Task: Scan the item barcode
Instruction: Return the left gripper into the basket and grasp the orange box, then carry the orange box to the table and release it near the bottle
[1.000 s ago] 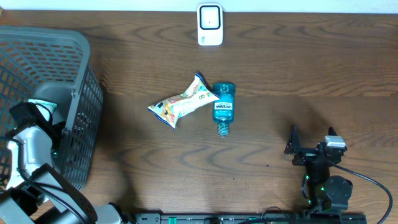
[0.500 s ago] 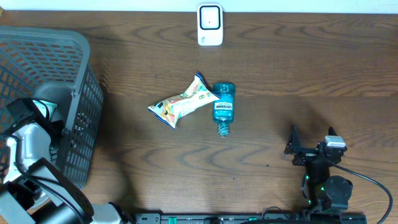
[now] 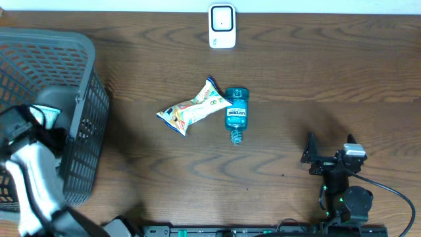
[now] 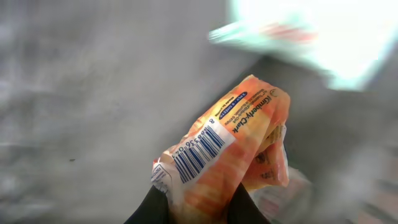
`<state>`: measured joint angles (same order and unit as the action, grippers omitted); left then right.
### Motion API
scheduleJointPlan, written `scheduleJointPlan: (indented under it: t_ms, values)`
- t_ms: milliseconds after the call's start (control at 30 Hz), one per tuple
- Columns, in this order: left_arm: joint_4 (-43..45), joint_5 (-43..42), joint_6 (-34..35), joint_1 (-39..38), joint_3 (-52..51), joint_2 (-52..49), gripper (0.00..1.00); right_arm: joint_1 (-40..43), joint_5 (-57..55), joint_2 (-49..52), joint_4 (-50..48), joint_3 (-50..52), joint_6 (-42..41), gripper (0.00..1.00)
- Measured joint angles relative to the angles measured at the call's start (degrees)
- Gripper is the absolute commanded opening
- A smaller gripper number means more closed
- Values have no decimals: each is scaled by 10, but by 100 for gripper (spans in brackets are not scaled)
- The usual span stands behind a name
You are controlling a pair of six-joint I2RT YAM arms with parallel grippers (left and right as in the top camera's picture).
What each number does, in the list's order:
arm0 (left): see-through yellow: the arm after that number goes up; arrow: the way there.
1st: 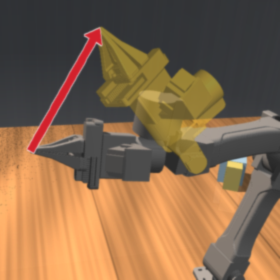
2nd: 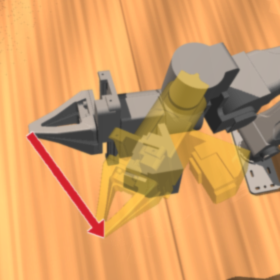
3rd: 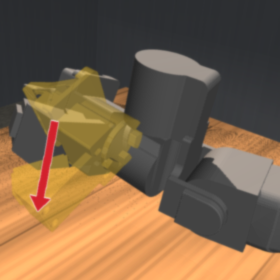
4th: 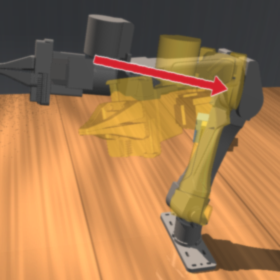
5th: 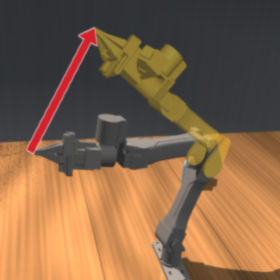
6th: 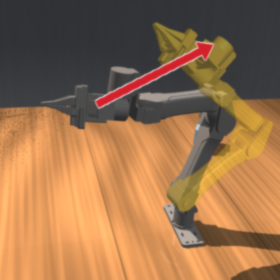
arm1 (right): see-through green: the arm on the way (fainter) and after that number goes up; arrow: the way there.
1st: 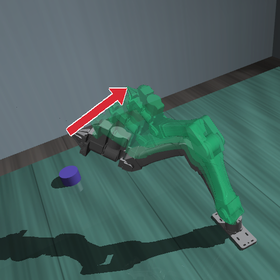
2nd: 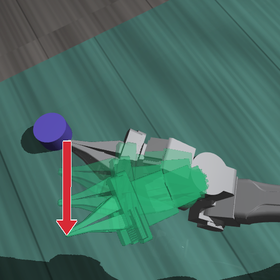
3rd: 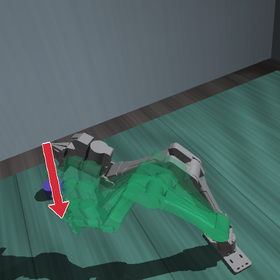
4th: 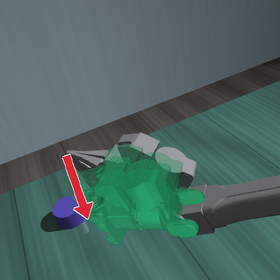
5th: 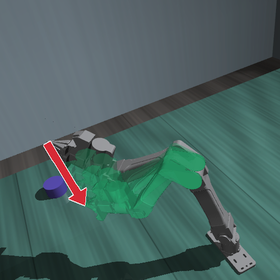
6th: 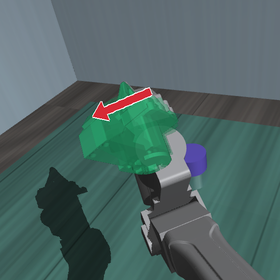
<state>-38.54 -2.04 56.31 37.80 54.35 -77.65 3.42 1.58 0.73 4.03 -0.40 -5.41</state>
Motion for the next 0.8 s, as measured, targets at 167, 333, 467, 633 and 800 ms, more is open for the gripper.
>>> scheduleJointPlan:
  t_ms: [167, 333, 467, 633, 800]
  values:
    - [16, -52, -38, 2, 106, 114, 7, 0, 0, 0, 0, 0, 0, 99]
    - [109, -177, -57, -7, 178, 214, 7, 0, 0, 0, 0, 0, 0, 99]
    - [173, -282, -65, -97, 188, 261, 7, 0, 0, 0, 0, 0, 0, 99]
    - [139, -323, -109, -283, 188, 254, 7, 0, 0, 0, 0, 0, 0, 99]
    - [39, -286, -179, -459, 186, 196, 7, 0, 0, 0, 0, 0, 0, 99]
